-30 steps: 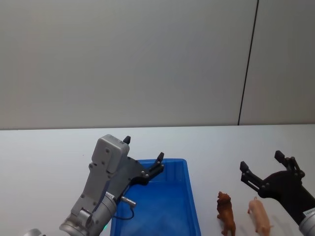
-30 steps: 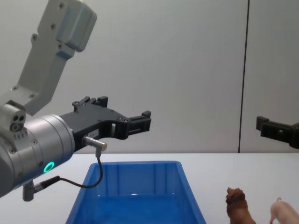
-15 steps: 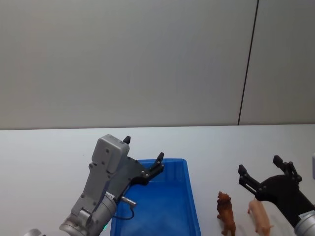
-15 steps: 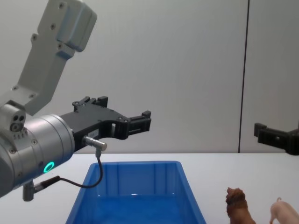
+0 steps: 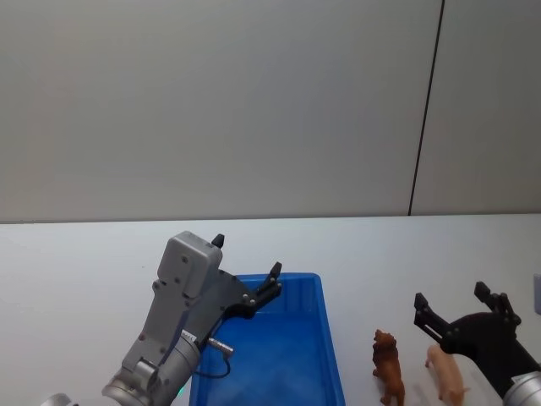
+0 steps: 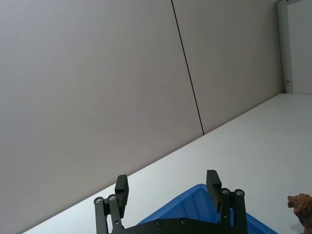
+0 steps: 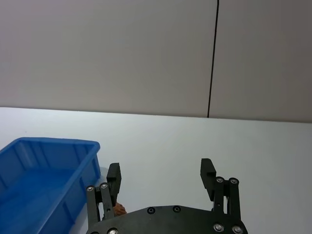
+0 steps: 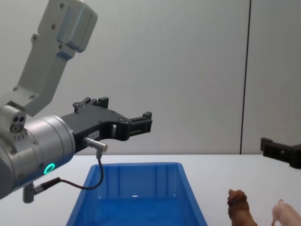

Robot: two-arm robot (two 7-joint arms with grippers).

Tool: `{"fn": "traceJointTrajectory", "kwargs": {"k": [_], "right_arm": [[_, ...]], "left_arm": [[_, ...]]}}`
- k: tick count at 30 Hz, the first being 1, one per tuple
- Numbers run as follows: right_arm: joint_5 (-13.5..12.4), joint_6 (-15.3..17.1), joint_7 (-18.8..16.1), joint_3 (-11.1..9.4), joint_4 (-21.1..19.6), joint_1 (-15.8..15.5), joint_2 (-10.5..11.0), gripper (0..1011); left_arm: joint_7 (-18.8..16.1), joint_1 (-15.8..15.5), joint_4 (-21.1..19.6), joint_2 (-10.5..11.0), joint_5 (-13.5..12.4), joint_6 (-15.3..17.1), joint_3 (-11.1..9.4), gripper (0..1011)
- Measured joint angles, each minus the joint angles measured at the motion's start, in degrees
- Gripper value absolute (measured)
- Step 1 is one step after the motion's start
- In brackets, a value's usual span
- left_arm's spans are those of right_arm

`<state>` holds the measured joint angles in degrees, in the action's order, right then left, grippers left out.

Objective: Pick up the two dolls from the table and place them into the box.

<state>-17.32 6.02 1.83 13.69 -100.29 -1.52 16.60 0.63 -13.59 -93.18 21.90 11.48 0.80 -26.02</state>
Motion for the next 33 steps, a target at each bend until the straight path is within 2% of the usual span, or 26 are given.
{"fn": "traceJointTrajectory", "kwargs": {"k": [14, 33], "right_arm": [[-1.8, 4.5, 2.1, -0.8, 0.9, -0.3, -0.3, 1007], [-3.8, 9.3, 0.0, -0.9, 4.1, -0.2, -0.8, 1007]], "left_arm": [[0.0, 0.0, 0.0, 0.0, 0.0, 0.0, 0.0, 1008], [0.0, 0.0, 0.0, 0.0, 0.0, 0.0, 0.0, 1008]]}}
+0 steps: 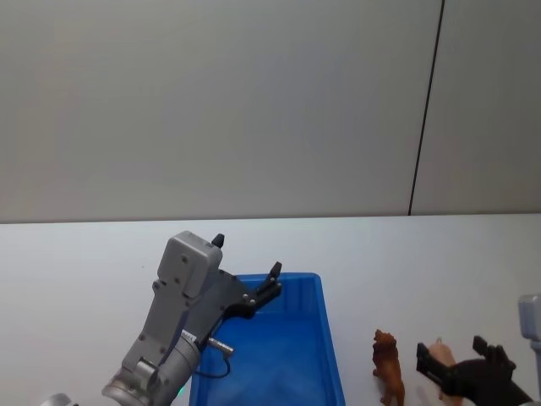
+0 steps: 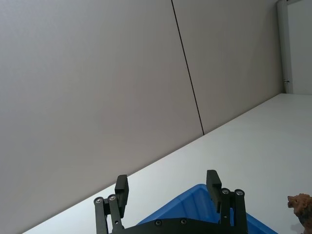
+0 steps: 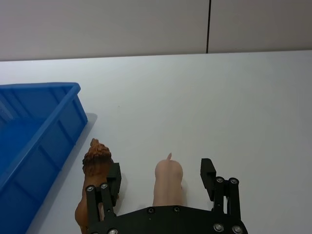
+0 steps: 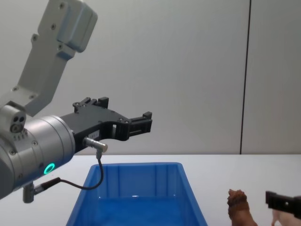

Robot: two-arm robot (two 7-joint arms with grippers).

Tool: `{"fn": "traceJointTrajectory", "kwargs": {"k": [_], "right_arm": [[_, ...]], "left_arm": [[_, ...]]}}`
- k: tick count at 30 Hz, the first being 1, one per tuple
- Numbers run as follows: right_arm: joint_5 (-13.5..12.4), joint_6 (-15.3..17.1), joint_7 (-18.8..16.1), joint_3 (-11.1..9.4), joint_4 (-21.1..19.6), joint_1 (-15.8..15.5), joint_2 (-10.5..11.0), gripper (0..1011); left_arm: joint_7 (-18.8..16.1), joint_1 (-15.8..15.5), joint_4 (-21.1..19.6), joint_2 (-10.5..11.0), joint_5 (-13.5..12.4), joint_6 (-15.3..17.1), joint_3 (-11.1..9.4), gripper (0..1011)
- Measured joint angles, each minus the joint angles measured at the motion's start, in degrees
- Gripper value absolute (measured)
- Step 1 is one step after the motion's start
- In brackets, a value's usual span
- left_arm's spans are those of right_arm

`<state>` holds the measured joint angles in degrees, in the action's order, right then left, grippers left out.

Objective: Pick up the two dolls from the table and place them into the box.

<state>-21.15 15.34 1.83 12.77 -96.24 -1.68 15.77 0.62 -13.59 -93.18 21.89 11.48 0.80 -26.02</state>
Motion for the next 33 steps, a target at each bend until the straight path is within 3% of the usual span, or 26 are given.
{"fn": "traceJointTrajectory", "kwargs": {"k": [23, 26, 33], "right_arm": [[-0.1, 3.5, 0.3, 0.4, 1.0, -0.8, -0.7, 1001], [0.0, 3.8, 0.5, 0.3, 1.1, -0.8, -0.7, 965], [0.1, 4.1, 0.4, 0.1, 1.8, -0.6, -0.8, 763]], "left_arm": [[0.0, 0.0, 0.0, 0.0, 0.0, 0.0, 0.0, 1008], [0.0, 0.0, 0.0, 0.0, 0.0, 0.0, 0.0, 1008], [0.0, 0.0, 0.0, 0.0, 0.0, 0.0, 0.0, 1008]]}}
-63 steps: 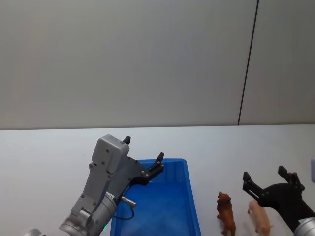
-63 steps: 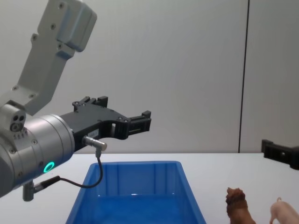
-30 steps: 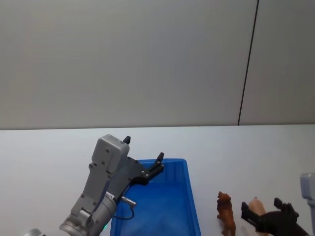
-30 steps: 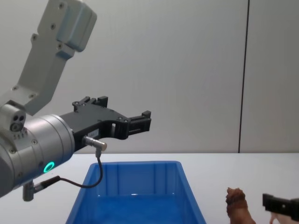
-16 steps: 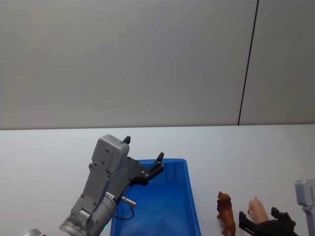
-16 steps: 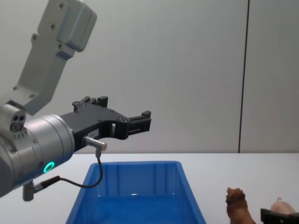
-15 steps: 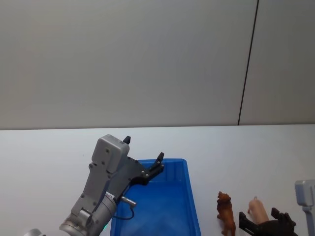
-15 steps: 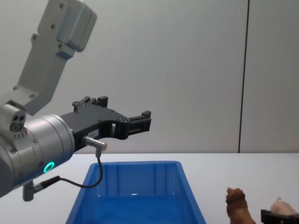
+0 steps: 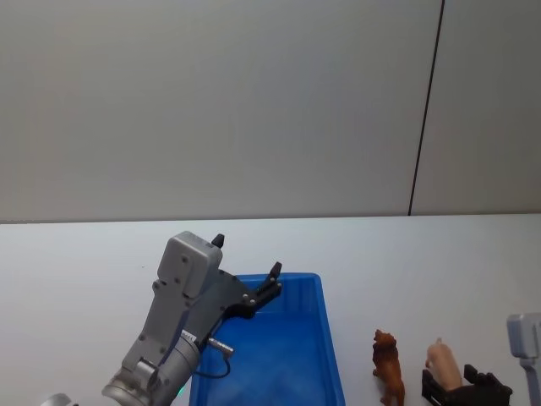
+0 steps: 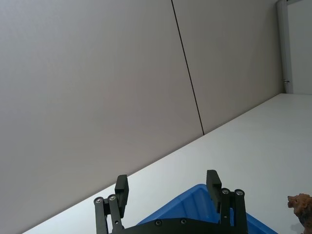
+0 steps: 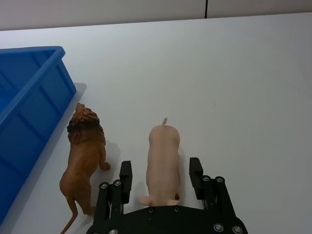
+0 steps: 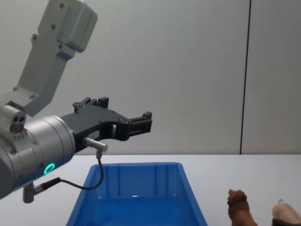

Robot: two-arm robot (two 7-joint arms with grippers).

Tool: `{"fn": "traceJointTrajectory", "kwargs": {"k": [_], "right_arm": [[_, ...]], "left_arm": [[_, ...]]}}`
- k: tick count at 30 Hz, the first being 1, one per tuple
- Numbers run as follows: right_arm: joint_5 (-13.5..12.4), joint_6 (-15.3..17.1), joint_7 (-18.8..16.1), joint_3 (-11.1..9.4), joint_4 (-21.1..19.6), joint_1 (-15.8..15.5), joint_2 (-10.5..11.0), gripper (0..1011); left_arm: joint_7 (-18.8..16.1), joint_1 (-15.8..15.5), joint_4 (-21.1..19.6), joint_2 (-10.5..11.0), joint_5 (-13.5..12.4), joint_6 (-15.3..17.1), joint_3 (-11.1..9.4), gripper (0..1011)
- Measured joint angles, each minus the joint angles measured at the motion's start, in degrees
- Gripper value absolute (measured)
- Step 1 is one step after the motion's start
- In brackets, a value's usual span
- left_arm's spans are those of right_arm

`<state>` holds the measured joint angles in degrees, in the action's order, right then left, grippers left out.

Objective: Pick up the two dolls from the table and place them into the box.

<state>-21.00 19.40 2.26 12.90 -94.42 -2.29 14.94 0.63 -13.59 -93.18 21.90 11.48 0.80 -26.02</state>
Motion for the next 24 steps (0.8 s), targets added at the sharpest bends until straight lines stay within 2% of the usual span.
{"fn": "traceJointTrajectory", "kwargs": {"k": [6, 7, 9, 10, 13, 24], "right_arm": [[-0.1, 0.2, -0.4, -0.1, 0.6, 0.3, -0.2, 598], [-0.1, 0.2, -0.4, -0.1, 0.7, 0.3, -0.2, 541], [-0.1, 0.2, -0.6, -0.2, 0.9, 0.4, -0.2, 500], [-0.2, 0.2, -0.7, -0.2, 1.0, 0.4, -0.3, 439], [-0.2, 0.0, -1.0, -0.2, 1.1, 0.6, -0.4, 381], [0.3, -1.9, -2.0, -0.3, 0.1, 0.8, -0.5, 373]], "left_arm": [[0.0, 0.0, 0.0, 0.0, 0.0, 0.0, 0.0, 1008], [0.0, 0.0, 0.0, 0.0, 0.0, 0.0, 0.0, 1008], [0.0, 0.0, 0.0, 0.0, 0.0, 0.0, 0.0, 1008], [0.0, 0.0, 0.0, 0.0, 0.0, 0.0, 0.0, 1008], [0.0, 0.0, 0.0, 0.0, 0.0, 0.0, 0.0, 1008], [0.0, 0.0, 0.0, 0.0, 0.0, 0.0, 0.0, 1008]]}}
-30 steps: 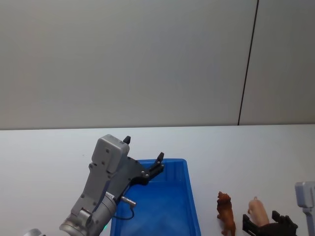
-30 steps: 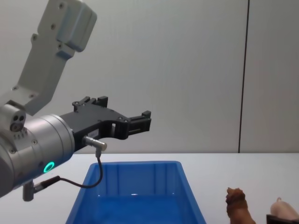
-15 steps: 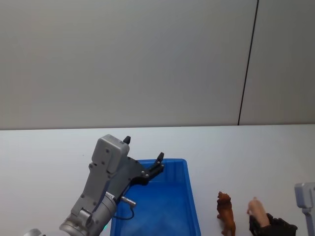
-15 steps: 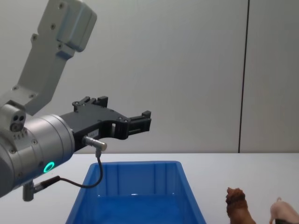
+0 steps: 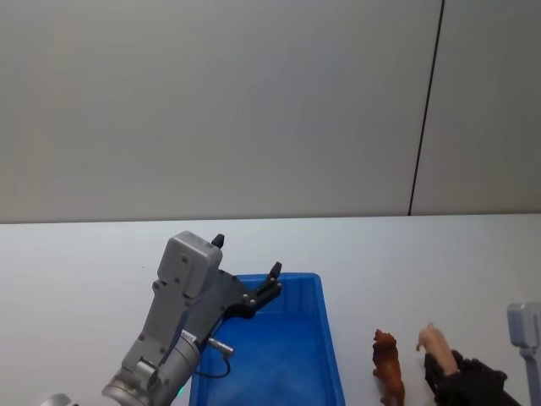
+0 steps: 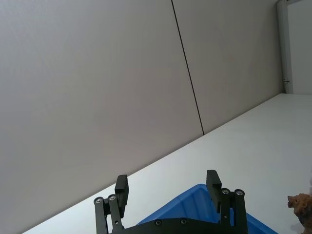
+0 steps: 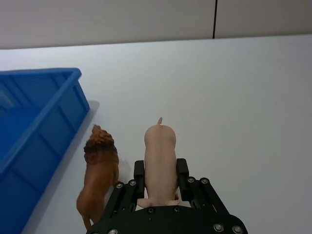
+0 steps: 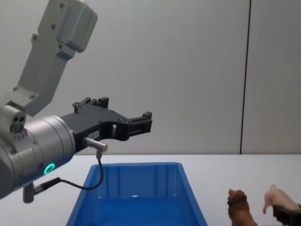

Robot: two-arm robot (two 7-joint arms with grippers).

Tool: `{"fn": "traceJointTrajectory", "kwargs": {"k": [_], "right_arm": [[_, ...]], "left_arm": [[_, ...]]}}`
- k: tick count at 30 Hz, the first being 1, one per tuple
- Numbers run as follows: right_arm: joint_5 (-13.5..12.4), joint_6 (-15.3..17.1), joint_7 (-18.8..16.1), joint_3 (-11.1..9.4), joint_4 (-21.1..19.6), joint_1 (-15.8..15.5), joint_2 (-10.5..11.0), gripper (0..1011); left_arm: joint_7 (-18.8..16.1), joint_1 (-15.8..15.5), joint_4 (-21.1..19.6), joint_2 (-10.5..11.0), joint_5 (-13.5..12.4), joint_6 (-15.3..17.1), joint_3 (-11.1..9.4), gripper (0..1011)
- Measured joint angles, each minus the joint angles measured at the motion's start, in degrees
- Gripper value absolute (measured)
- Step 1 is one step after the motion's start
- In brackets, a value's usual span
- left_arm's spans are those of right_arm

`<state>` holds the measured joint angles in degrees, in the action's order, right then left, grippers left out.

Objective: Pick up the two dolls from the table and place them into the box.

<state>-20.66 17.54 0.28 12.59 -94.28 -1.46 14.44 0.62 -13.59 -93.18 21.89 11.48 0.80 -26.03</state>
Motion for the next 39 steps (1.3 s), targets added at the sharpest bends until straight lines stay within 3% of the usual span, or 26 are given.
{"fn": "traceJointTrajectory", "kwargs": {"k": [7, 21, 28, 39], "right_arm": [[1.4, -2.0, -1.7, 0.0, -1.6, 0.4, 0.1, 373], [3.3, -4.8, -10.0, 0.5, -2.8, 3.1, -0.1, 373], [3.6, -5.3, -14.6, 1.0, -1.8, 4.7, -0.5, 373], [4.1, -5.5, -24.8, 2.5, 3.2, 9.4, -2.5, 373]], "left_arm": [[0.0, 0.0, 0.0, 0.0, 0.0, 0.0, 0.0, 1008], [0.0, 0.0, 0.0, 0.0, 0.0, 0.0, 0.0, 1008], [0.0, 0.0, 0.0, 0.0, 0.0, 0.0, 0.0, 1008], [0.0, 0.0, 0.0, 0.0, 0.0, 0.0, 0.0, 1008]]}}
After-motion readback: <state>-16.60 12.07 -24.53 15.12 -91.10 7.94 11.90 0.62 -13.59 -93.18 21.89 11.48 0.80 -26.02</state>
